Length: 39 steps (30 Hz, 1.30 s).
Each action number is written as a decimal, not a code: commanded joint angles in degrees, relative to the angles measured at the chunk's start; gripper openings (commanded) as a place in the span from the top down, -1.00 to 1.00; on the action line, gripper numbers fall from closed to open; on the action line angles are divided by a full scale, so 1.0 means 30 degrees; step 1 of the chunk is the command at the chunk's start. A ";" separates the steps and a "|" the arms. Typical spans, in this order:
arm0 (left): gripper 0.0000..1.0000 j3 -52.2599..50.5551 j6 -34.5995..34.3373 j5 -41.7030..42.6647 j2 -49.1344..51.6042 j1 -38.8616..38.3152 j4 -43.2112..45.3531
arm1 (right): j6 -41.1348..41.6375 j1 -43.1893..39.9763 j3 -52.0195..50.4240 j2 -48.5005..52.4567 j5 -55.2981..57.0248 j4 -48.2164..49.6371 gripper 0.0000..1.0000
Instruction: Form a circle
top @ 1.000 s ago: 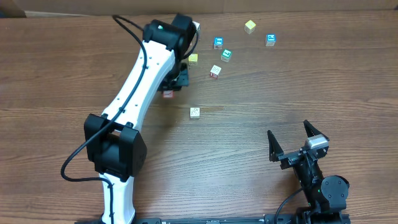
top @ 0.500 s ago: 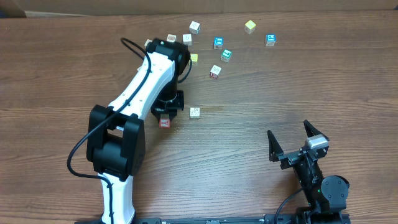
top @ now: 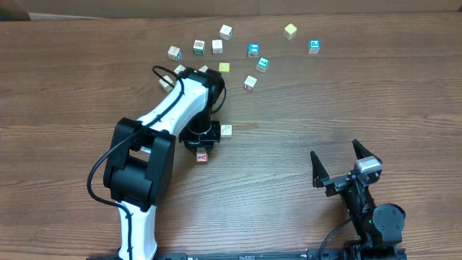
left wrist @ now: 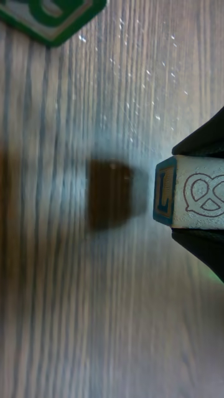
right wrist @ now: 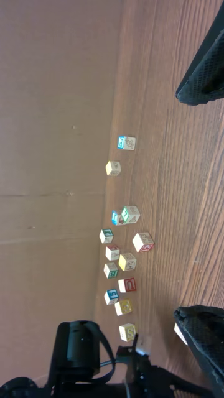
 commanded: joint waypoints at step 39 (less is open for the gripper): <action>0.57 -0.1443 -0.0029 0.0197 -0.0124 -0.1909 0.0066 | 0.0109 -0.0029 -0.0197 -0.0182 -0.0022 0.0102 -1.00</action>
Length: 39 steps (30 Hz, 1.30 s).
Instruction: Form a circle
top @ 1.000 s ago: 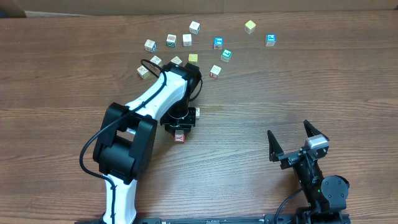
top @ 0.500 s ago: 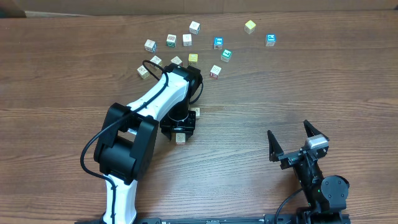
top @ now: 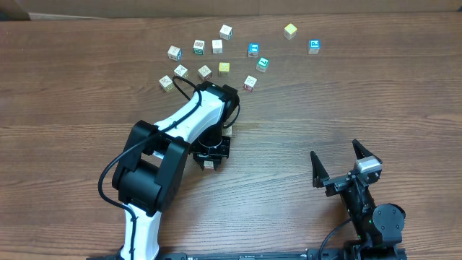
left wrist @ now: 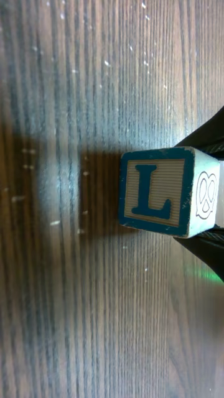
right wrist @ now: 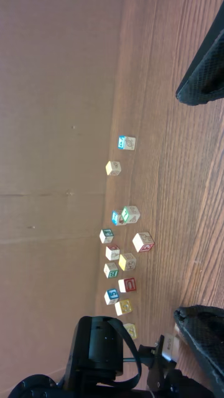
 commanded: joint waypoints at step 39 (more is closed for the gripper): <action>0.16 -0.2273 -0.0313 -0.0605 -0.2732 -0.0750 0.4401 | 0.0109 -0.0022 -0.0197 -0.0182 -0.0015 0.0109 -1.00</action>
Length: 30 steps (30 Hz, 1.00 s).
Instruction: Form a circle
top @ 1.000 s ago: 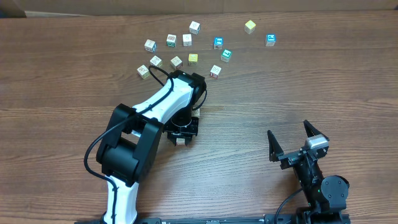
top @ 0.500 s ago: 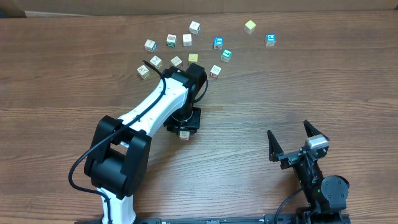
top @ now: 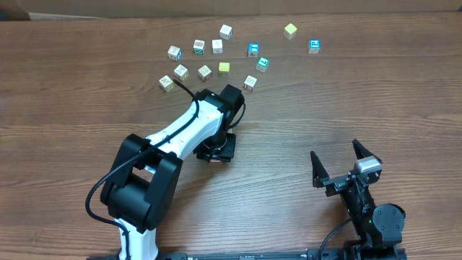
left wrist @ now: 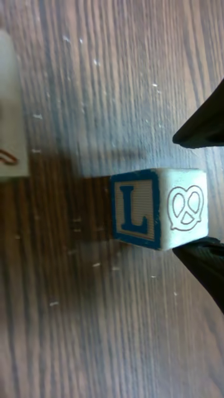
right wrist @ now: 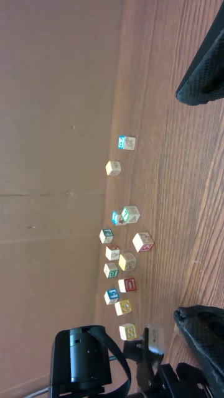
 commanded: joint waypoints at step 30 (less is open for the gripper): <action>0.51 -0.0138 -0.1158 -0.2062 -0.0306 -0.0073 0.1275 | 0.0117 -0.0022 -0.0197 -0.0182 -0.0015 0.0102 -1.00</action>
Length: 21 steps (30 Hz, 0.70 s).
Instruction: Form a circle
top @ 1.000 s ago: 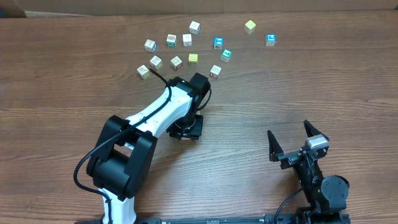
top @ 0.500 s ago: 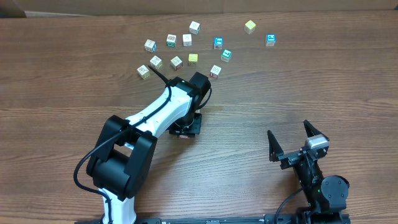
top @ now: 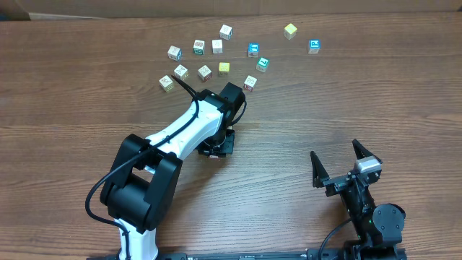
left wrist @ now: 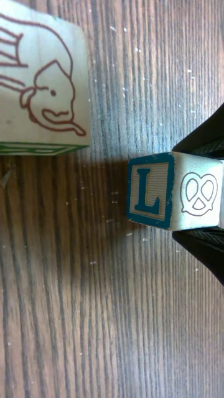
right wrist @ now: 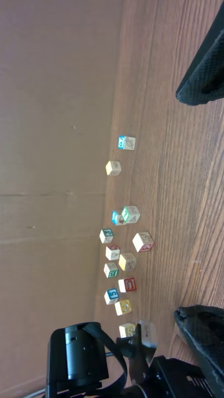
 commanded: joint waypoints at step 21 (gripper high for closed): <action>0.47 -0.0131 -0.1020 -0.0459 -0.0306 -0.0036 0.1545 | 0.0109 -0.0022 -0.0197 -0.0182 -0.0015 0.0109 -1.00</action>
